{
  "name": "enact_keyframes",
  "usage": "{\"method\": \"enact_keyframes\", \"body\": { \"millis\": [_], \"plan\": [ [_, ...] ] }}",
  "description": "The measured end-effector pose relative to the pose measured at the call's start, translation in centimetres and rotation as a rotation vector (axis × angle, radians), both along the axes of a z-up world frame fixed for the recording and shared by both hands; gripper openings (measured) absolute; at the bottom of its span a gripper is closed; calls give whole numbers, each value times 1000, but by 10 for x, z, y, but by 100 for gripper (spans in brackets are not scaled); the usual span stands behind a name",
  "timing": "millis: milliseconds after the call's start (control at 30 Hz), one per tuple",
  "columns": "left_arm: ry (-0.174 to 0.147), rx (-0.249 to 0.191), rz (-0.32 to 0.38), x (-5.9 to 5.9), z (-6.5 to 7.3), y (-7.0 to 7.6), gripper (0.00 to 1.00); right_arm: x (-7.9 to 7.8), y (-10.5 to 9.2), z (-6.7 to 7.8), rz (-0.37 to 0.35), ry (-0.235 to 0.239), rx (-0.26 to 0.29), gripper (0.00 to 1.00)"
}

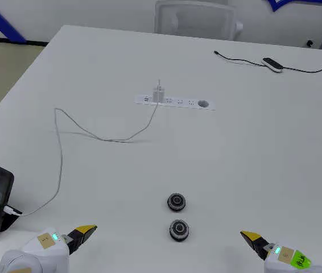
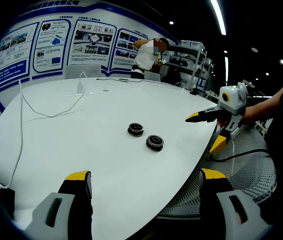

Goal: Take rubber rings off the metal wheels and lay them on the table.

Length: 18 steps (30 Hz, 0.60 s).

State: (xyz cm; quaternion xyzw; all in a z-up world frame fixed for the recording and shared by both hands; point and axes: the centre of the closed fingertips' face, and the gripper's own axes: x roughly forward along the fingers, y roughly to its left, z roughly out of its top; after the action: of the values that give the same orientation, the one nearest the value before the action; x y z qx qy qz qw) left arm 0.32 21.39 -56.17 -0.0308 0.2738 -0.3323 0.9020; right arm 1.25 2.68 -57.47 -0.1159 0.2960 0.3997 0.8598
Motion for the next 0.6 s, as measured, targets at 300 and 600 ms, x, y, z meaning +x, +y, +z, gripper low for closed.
{"method": "enact_keyframes", "body": {
  "millis": [300, 600],
  "plan": [
    [-2, -1, 2, 2, 0, 1, 90, 1, 0, 0, -4, 0, 0, 96],
    [1, -1, 1, 2, -1, 1, 89, 1, 1, 0, -1, 4, -1, 95]
  ]
}}
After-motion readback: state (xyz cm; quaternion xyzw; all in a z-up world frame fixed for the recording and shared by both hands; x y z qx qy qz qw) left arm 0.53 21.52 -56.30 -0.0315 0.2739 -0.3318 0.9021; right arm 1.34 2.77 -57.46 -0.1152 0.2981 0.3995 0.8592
